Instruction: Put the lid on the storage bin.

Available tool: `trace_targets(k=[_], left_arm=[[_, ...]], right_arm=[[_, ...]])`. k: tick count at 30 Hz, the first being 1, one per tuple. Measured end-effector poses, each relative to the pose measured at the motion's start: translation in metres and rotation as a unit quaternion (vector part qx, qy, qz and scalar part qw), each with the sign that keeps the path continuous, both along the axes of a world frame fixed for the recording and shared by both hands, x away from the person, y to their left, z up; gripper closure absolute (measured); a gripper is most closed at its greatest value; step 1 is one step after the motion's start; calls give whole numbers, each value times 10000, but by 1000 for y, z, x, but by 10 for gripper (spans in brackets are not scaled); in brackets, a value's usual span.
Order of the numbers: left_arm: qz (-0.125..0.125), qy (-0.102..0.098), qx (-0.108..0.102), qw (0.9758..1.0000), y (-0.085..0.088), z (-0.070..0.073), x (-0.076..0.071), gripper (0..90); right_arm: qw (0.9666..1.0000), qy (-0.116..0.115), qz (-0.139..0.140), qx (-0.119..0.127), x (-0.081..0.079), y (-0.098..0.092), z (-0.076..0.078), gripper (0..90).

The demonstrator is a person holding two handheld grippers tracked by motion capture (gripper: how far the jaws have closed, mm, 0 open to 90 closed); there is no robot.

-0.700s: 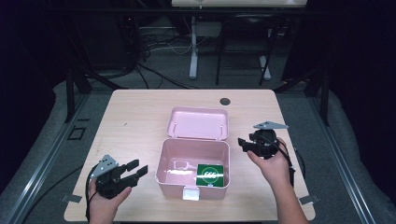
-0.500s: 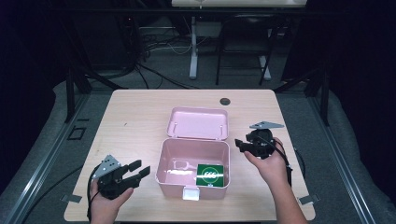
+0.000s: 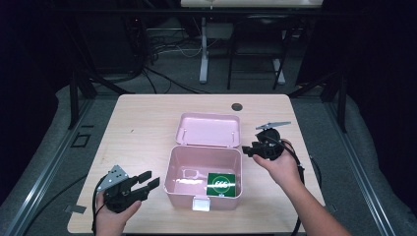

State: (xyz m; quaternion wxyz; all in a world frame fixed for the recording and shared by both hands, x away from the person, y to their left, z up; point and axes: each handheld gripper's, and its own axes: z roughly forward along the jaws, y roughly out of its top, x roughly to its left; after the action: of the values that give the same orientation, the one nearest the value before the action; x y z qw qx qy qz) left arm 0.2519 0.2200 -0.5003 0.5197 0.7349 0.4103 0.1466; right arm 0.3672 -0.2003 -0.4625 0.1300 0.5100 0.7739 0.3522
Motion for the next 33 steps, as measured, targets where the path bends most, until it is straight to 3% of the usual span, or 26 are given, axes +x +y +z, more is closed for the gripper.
trace_targets(k=[3, 4, 9, 11, 12, 13, 15, 16, 17, 18, 21, 23, 24, 27, 28, 30, 33], left_arm=[[-85, 40, 31, 10000, -2, 1, -1, 586], [-92, 38, 18, 9999, -2, 1, -1, 587], [-112, 23, -54, 9999, -3, 3, -1, 604], [-125, 33, -31, 9999, -3, 4, -1, 612], [-141, 5, -30, 9999, -4, 5, 0, 616], [-153, -8, -13, 9999, -4, 7, 0, 617], [-150, -6, 34, 9999, -6, 9, 2, 620], [-156, -10, 44, 9999, -8, 9, 3, 622], [-164, 9, 55, 9998, -9, 10, 5, 624], [-138, 22, 51, 9999, -10, 11, 6, 626], [-103, 30, 40, 9999, -14, 14, 11, 633], [-105, 30, 83, 9999, -18, 16, 15, 635], [-93, 59, 96, 9999, -19, 17, 17, 636], [-130, 71, 103, 9998, -23, 18, 21, 645], [-151, 68, 128, 9998, -25, 19, 23, 645], [-144, 83, 137, 9998, -28, 19, 25, 660], [-219, 79, 180, 9996, -32, 18, 25, 668]], right_arm=[[10000, 74, -40, 26, 7, 2, 5, 578], [9998, 209, -33, -9, 8, 1, 9, 586], [9995, 271, -147, 1, 19, 0, 17, 644], [9990, 420, -171, -48, 23, -1, 22, 653], [9991, 351, -219, 63, 25, 0, 22, 657], [9986, 474, -218, 0, 28, -1, 25, 657], [9988, 398, -269, 49, 31, 1, 26, 659], [9984, 504, -260, 8, 32, 1, 29, 659], [9988, 405, -271, 26, 34, 2, 29, 659], [9985, 486, -261, 2, 35, 2, 32, 659], [9984, 458, -317, 44, 42, 4, 33, 658], [9978, 579, -322, -11, 45, 5, 37, 655], [9982, 494, -350, 57, 47, 6, 36, 654], [9978, 527, -382, 134, 51, 8, 36, 652], [9973, 641, -364, 51, 52, 9, 38, 652], [9969, 650, -425, 101, 58, 14, 36, 652], [9961, 780, -410, -37, 63, 16, 35, 654]])
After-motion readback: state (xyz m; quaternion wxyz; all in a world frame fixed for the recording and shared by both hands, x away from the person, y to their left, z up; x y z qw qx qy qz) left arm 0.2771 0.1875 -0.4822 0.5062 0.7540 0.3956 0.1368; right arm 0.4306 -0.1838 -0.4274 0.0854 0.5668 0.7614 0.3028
